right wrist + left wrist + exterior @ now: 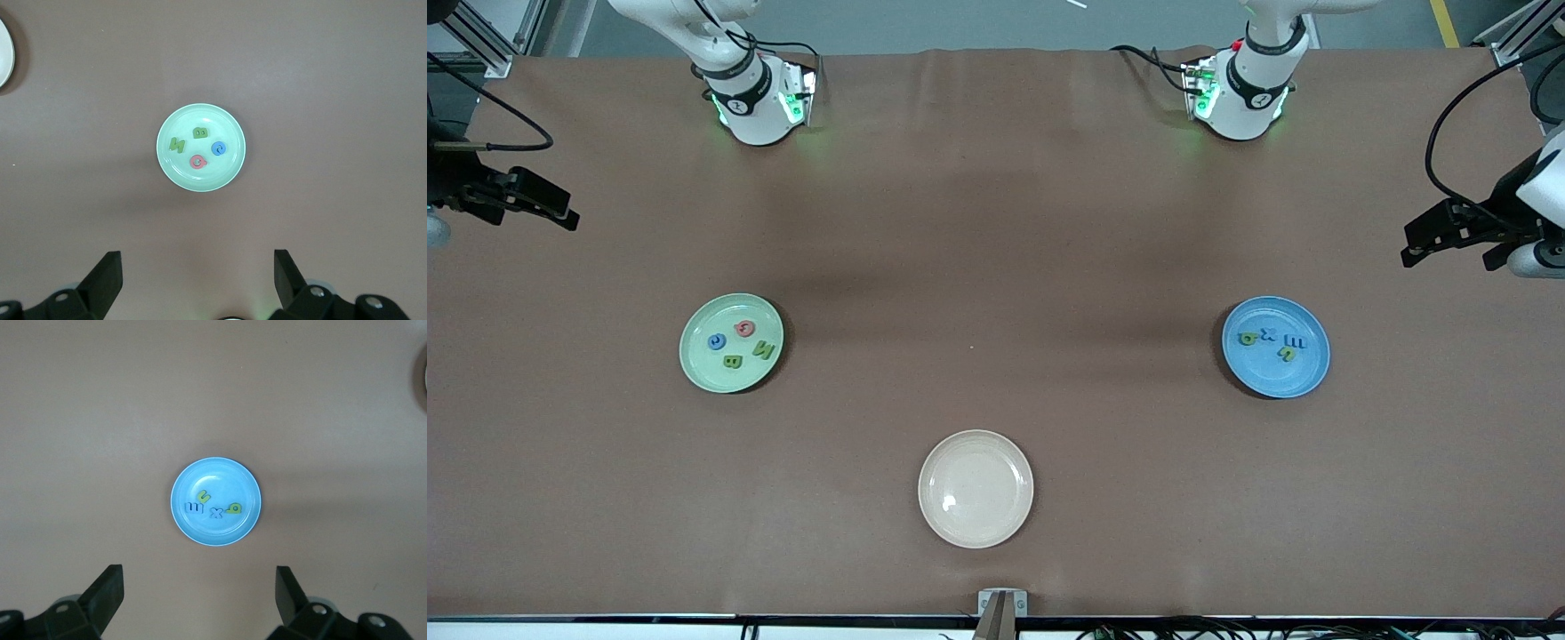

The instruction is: Sort upper and lower case letters into plates

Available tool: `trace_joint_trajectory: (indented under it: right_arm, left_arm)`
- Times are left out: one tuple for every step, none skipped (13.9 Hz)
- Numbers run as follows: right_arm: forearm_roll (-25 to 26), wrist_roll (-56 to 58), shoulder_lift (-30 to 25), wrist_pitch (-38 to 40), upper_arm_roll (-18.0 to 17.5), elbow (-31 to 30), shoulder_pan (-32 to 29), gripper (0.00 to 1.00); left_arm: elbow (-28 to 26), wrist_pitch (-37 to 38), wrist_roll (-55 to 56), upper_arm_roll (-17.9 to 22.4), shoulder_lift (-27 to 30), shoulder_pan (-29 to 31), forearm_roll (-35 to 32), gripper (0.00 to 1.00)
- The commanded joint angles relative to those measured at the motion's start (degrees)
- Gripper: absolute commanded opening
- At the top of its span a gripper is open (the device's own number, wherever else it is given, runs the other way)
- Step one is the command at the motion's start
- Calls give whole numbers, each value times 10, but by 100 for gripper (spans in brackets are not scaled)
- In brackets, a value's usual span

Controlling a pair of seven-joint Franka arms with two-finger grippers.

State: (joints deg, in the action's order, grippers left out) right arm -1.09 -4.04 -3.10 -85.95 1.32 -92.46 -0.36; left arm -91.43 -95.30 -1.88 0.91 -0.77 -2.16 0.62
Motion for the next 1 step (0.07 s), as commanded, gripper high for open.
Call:
trace_joint_trajectory:
  right_arm:
    - [2,1,-18,-8,-1,-18,-1,100]
  left_arm:
    - [6,13,9,-1,4,0,-6,100]
